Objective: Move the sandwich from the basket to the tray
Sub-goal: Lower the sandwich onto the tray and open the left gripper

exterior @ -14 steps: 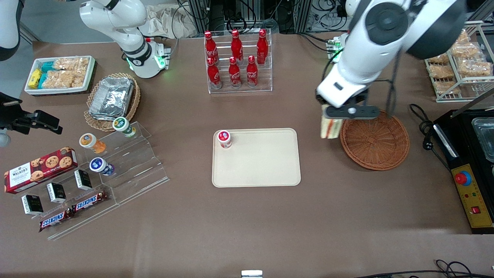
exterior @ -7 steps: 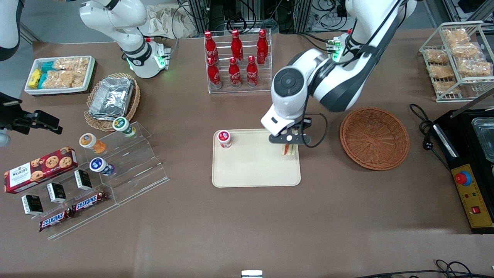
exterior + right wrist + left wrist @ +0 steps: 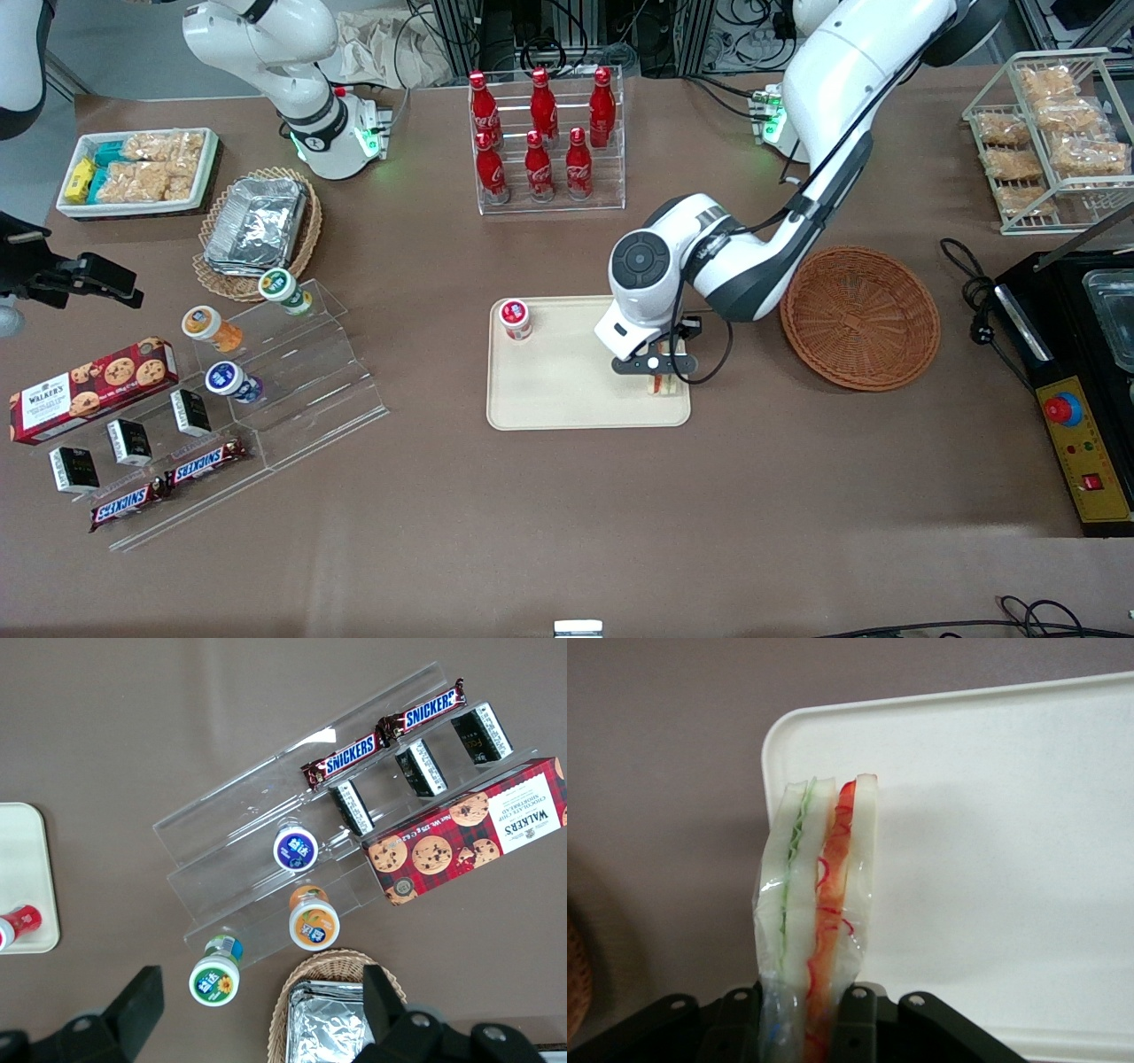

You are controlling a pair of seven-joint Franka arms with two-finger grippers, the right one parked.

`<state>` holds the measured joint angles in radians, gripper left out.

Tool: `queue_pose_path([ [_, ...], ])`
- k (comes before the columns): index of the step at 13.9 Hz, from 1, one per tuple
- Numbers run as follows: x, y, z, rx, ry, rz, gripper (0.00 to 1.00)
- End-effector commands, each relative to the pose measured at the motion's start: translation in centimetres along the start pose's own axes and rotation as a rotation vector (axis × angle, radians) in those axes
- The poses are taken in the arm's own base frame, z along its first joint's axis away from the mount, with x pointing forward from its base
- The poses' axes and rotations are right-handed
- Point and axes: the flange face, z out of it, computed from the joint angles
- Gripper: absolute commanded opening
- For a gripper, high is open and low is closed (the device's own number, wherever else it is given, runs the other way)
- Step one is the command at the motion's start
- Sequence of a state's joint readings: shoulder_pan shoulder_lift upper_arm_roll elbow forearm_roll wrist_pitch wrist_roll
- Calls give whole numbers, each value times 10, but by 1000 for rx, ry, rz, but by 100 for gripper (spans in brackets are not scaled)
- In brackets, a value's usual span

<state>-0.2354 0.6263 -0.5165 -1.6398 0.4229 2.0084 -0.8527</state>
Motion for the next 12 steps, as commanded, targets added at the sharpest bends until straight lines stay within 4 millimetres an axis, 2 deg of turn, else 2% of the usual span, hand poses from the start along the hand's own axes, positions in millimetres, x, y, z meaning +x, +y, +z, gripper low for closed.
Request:
queue_pose_path([
  [1, 4, 8, 9, 12, 29, -7, 0],
  [2, 4, 9, 18, 20, 22, -2, 0],
  [7, 6, 11, 37, 32, 22, 3, 2],
  [8, 6, 11, 40, 37, 26, 9, 30],
  [9, 6, 11, 43, 42, 26, 12, 84],
  [10, 6, 11, 42, 41, 27, 12, 100],
  [12, 9, 10, 36, 34, 35, 6, 100],
])
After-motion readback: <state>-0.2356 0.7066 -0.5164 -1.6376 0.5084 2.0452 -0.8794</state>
